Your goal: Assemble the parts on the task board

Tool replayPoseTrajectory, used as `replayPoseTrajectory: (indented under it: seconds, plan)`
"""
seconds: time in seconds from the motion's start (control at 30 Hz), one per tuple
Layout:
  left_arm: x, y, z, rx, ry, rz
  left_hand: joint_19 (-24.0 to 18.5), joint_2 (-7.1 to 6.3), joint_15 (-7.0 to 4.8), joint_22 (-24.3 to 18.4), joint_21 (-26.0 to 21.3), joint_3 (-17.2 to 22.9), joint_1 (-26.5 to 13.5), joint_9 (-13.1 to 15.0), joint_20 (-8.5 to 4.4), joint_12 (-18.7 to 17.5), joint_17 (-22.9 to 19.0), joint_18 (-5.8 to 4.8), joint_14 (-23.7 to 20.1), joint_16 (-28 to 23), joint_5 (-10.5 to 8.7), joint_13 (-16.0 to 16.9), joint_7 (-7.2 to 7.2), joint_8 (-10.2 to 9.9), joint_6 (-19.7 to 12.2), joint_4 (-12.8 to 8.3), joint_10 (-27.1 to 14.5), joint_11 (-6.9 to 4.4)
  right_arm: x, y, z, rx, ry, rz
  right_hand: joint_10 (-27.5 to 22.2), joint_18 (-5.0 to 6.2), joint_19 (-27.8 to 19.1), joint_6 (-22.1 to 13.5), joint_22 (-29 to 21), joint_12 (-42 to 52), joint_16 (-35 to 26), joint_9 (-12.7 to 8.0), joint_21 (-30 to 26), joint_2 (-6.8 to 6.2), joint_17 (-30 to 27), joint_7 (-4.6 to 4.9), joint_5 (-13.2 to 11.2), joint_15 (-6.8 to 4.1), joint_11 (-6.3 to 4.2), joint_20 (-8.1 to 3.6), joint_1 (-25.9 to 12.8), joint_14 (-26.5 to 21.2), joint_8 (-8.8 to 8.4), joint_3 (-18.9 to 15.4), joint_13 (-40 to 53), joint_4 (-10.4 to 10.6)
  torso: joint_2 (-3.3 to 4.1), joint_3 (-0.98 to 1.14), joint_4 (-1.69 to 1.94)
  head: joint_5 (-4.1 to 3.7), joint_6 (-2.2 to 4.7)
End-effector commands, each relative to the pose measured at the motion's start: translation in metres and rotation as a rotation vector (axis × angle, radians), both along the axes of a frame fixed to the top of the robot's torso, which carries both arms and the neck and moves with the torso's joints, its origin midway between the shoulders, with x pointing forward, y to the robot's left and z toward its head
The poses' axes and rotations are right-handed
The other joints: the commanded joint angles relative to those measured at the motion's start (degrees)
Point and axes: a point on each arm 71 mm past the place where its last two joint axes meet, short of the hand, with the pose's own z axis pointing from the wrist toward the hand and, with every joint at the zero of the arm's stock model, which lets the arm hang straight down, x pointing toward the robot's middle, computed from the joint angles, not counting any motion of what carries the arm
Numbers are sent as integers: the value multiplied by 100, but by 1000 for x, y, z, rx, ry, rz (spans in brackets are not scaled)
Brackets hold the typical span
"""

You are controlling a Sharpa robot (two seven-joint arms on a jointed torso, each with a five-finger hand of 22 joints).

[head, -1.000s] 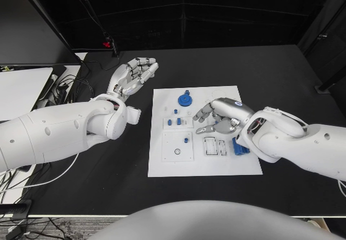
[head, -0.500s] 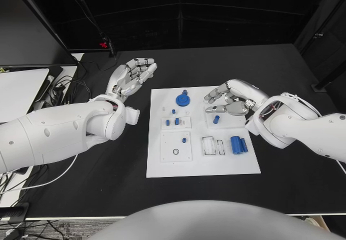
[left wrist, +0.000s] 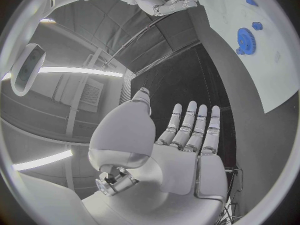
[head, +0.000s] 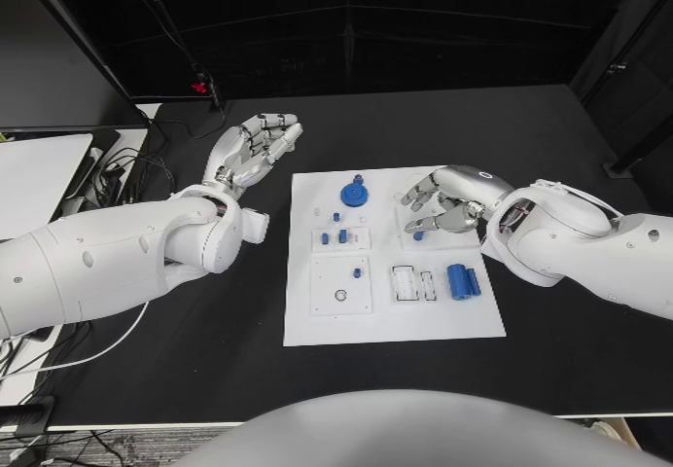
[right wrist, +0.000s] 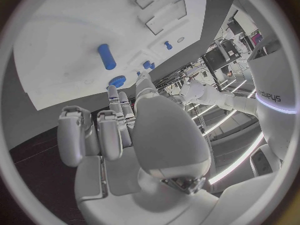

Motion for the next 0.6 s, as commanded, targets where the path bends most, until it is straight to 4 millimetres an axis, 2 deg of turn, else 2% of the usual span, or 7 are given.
replayPoseTrajectory:
  seconds: [0.03,0.33,0.6]
  plan:
    - [-3,0,9,-34,-110,-22,31,49,14,6,37,-37,2,-5,1,26,-6,-66,-45,32,20,-5,859,26,-43,4,-48,2,2,-2,-6,-103,41,-41,18,63,250,14,1204,29,-20,8,-44,-32,405,18,19,48,22,45,-48,396,36,36,8,0,0,0,5,-15,0]
    - [-3,0,9,-34,-109,-22,31,49,14,6,37,-37,2,-5,1,26,-6,-66,-45,32,20,-5,859,26,-43,4,-48,2,5,-1,-10,-158,59,-69,56,59,258,76,1210,35,-10,12,-30,-46,410,-13,19,41,7,48,73,397,50,150,8,-47,1,7,5,2,0]
    - [-3,1,9,-34,-108,-22,31,49,14,6,37,-37,2,-5,1,26,-6,-66,-45,32,20,-5,859,26,-43,4,-48,2,8,1,-15,-202,77,-93,95,66,247,168,1201,39,-8,22,-52,-38,401,-55,17,21,-17,35,152,395,81,211,8,-50,1,5,6,-3,0]
